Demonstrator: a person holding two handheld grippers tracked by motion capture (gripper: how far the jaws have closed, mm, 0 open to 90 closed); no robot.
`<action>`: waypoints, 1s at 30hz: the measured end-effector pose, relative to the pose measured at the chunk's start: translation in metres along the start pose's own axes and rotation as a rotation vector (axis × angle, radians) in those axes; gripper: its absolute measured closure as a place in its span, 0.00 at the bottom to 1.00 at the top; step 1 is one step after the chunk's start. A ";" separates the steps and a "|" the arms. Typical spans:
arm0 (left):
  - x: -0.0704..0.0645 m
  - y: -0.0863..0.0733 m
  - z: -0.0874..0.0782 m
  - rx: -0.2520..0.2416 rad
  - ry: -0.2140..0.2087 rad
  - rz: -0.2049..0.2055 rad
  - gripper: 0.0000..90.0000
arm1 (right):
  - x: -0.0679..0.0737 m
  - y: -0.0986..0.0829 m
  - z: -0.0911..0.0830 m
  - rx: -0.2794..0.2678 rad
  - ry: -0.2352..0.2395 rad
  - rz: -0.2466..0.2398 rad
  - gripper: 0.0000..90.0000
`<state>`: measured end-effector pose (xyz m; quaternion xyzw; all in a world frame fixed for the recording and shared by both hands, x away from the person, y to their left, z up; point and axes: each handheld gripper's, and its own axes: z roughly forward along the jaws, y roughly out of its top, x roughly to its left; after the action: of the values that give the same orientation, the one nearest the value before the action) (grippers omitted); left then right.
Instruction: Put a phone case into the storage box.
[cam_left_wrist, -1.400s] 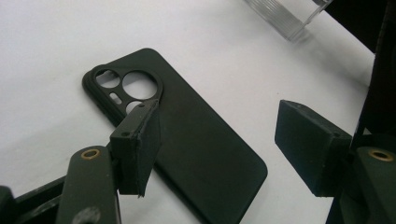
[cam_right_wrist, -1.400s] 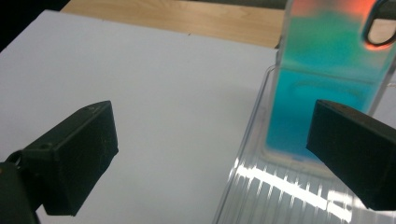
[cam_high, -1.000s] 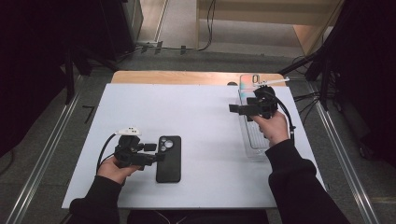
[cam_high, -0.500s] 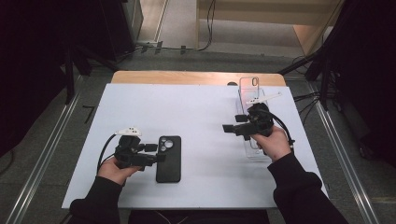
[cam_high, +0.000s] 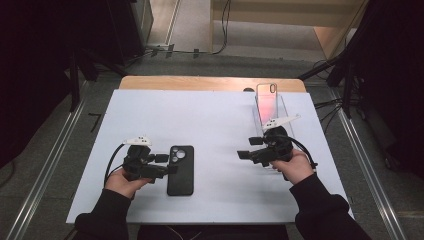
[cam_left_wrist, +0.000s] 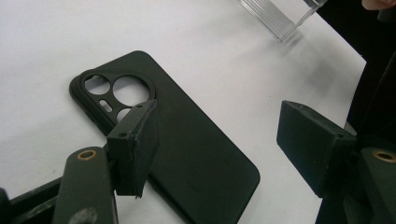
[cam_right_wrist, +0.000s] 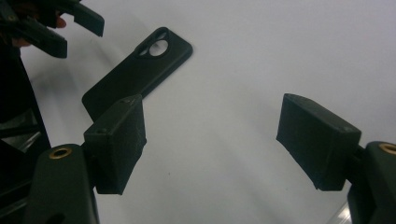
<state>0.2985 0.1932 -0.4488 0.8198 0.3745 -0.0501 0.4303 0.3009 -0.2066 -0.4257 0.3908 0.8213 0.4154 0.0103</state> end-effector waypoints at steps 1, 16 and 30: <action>0.000 0.000 0.000 -0.001 -0.001 0.000 0.33 | 0.001 -0.002 0.000 0.001 0.001 -0.003 0.24; -0.003 0.000 0.000 0.000 -0.011 0.007 0.33 | 0.011 -0.035 0.004 0.048 0.038 -0.039 0.24; -0.009 0.007 0.000 -0.019 -0.025 0.017 0.30 | 0.009 -0.053 0.003 0.065 0.051 -0.043 0.24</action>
<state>0.2962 0.1858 -0.4404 0.8181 0.3625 -0.0532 0.4433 0.2619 -0.2172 -0.4616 0.3624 0.8425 0.3983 -0.0145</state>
